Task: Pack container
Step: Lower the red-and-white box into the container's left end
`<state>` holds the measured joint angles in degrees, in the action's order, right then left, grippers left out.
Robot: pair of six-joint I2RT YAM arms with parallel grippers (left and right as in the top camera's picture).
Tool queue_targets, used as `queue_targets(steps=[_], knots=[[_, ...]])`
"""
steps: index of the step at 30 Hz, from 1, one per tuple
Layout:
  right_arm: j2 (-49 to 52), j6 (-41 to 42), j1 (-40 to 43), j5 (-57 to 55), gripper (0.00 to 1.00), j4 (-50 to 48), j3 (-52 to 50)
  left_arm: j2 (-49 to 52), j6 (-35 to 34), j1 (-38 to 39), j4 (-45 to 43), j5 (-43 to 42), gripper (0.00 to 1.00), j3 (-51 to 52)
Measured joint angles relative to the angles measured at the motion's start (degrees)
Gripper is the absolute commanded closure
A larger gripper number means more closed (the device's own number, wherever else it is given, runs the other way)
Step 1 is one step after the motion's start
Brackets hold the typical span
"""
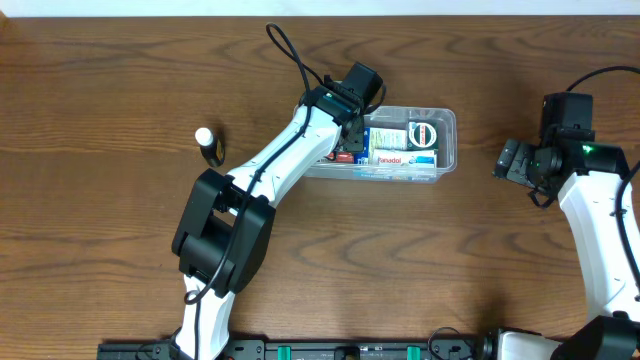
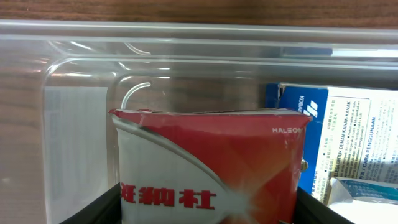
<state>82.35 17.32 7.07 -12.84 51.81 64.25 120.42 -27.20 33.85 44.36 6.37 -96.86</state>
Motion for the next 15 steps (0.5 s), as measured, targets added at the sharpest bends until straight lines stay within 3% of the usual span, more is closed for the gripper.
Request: queue_targets(steps=[15], knots=[[0.0,0.0,0.0,0.0,0.01,0.0,0.0,1.9,0.2,0.0,-0.9,0.0,0.36,0.0]])
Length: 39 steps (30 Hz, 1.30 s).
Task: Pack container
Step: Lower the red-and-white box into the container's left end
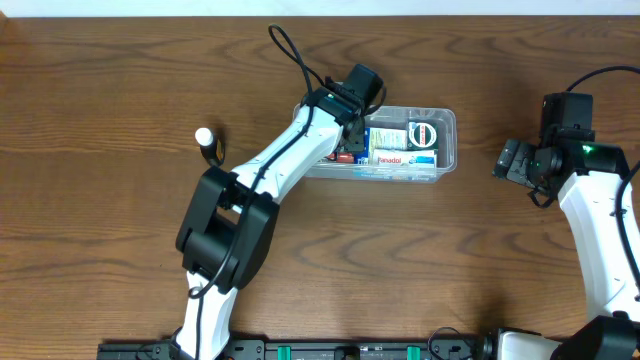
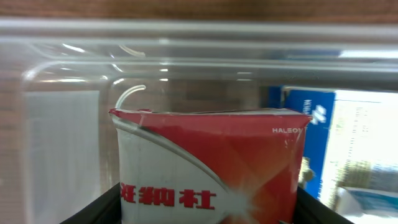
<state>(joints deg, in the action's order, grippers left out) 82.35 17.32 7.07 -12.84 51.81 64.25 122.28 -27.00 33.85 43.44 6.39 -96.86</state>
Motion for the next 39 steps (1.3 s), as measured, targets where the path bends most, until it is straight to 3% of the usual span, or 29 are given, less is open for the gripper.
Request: queue_targets(steps=[28,31,39], knots=[[0.0,0.0,0.0,0.0,0.01,0.0,0.0,2.3,0.0,0.0,-1.0,0.0,0.35,0.8],[0.0,0.0,0.0,0.0,0.01,0.0,0.0,2.3,0.2,0.0,-1.0,0.0,0.26,0.8],[0.0,0.0,0.0,0.0,0.01,0.0,0.0,2.3,0.0,0.0,-1.0,0.0,0.26,0.8]])
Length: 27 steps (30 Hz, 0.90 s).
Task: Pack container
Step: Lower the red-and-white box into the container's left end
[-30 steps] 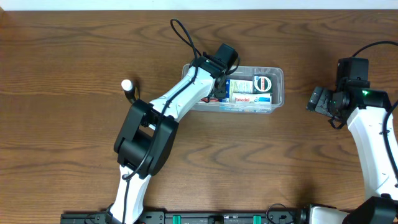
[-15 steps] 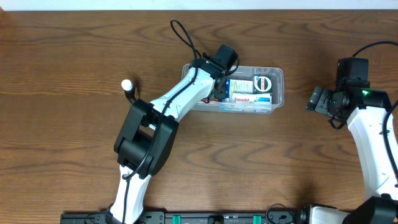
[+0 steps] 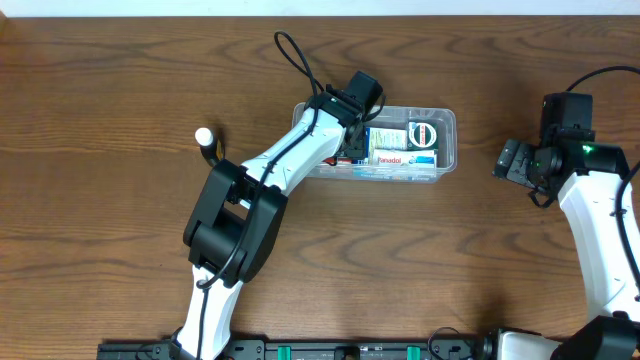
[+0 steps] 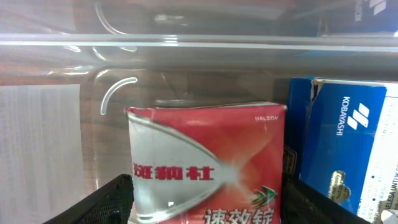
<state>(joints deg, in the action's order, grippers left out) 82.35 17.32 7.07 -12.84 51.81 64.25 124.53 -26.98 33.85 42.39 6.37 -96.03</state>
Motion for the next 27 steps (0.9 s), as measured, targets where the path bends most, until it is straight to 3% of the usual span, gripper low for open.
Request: queue_targets(steps=[7,27], knots=[[0.0,0.0,0.0,0.0,0.01,0.0,0.0,0.0,0.0,0.0,0.0,0.0,0.32,0.0],[0.0,0.0,0.0,0.0,0.01,0.0,0.0,0.0,4.7,-0.1,0.0,-3.1,0.32,0.0]])
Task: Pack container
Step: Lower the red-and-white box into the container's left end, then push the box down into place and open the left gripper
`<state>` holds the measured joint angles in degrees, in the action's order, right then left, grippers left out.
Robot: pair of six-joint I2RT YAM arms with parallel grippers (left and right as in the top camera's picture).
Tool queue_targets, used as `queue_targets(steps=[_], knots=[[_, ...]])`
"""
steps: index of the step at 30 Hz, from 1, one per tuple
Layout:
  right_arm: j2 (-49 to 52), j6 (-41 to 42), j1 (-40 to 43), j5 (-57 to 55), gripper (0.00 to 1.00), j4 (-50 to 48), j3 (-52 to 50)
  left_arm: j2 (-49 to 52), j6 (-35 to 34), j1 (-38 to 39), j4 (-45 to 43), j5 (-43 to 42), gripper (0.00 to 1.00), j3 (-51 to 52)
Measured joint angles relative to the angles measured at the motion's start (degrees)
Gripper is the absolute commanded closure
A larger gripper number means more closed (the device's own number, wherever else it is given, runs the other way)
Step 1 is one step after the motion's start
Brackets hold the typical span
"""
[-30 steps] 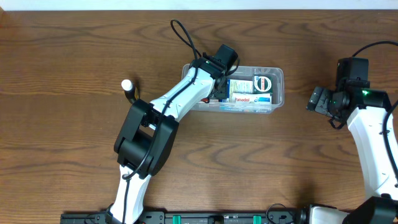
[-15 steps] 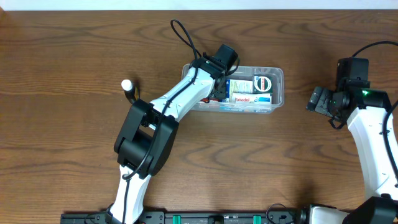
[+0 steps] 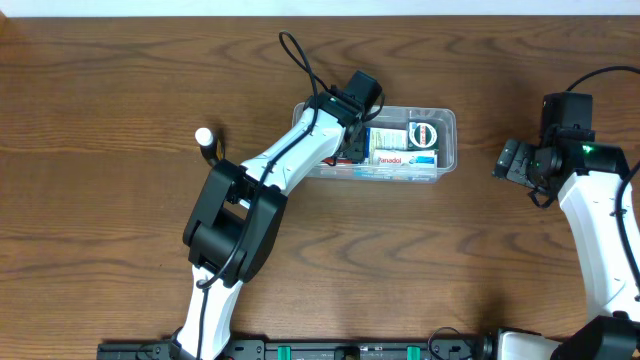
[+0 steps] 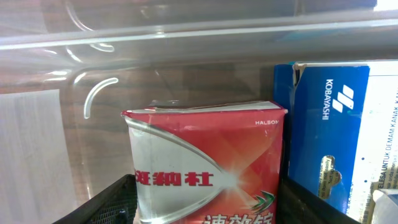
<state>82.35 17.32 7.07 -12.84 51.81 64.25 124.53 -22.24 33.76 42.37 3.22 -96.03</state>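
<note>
The clear plastic container sits at the table's middle back. My left gripper reaches down into its left end, shut on a red and white box with red Chinese lettering. The black fingers press on both sides of the box. That box stands upright right beside a blue and white Kobayashi box. My right gripper hangs off to the right of the container, away from it, and its jaws are too small to read.
More packets fill the container's middle and right, among them a Panadol box and a round-labelled pack. A small dark bottle with a white cap stands on the table to the left. Cables trail behind both arms.
My left gripper has shifted slightly in the container: the red box looks a little nearer and the blue box beside it shows more. The right arm has not moved.
My left gripper held the red box at the container's left end, with the far wall and rim high in view. Then it was a bit further left. Later the box was deeper in the container, close beside the blue box, where it stands now.
</note>
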Motion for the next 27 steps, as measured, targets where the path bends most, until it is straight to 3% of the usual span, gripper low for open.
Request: queue_targets(steps=[21,23,27], knots=[[0.0,0.0,0.0,0.0,0.01,0.0,0.0,-0.6,0.2,0.0,-0.2,-1.7,0.30,-0.1],[0.0,0.0,0.0,0.0,0.01,0.0,0.0,-1.0,0.2,0.0,-0.2,-1.8,0.22,-0.1],[0.0,0.0,0.0,0.0,0.01,0.0,0.0,-2.9,0.3,0.0,-0.3,-2.2,0.20,-0.1]])
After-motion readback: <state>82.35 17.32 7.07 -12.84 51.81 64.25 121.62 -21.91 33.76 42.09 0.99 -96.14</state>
